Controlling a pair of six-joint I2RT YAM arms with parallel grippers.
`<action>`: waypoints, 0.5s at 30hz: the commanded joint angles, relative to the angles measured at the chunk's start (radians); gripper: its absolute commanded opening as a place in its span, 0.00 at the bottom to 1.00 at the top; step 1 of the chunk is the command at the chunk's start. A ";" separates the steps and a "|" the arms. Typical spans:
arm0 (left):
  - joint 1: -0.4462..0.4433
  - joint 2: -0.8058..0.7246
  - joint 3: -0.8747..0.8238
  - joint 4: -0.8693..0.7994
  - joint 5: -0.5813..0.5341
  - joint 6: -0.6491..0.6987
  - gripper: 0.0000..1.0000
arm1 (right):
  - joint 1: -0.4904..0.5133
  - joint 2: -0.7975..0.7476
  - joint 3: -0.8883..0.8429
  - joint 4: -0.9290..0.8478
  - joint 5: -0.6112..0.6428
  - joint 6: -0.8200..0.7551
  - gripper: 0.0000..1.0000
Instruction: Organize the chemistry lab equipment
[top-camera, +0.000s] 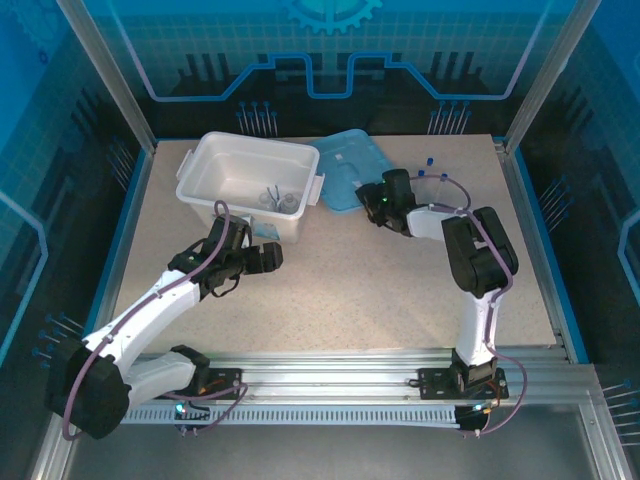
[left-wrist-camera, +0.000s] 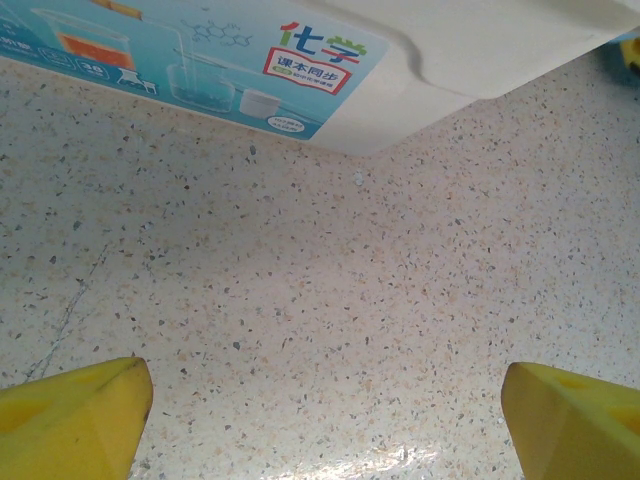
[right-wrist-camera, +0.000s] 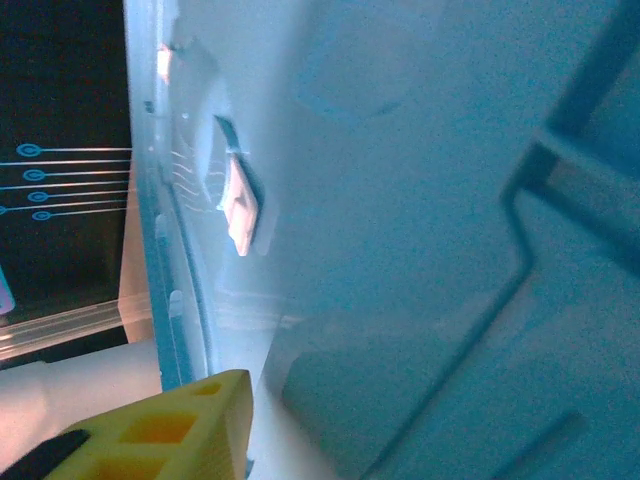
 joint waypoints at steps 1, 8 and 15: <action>-0.007 0.009 0.023 -0.005 0.011 0.008 0.91 | 0.008 -0.056 0.068 0.010 0.041 -0.046 0.43; -0.008 0.008 0.026 -0.004 0.010 0.006 0.91 | 0.000 -0.079 0.051 0.004 0.081 -0.014 0.37; -0.008 0.021 0.029 0.003 0.017 0.008 0.91 | 0.014 -0.116 -0.022 0.051 0.175 0.098 0.37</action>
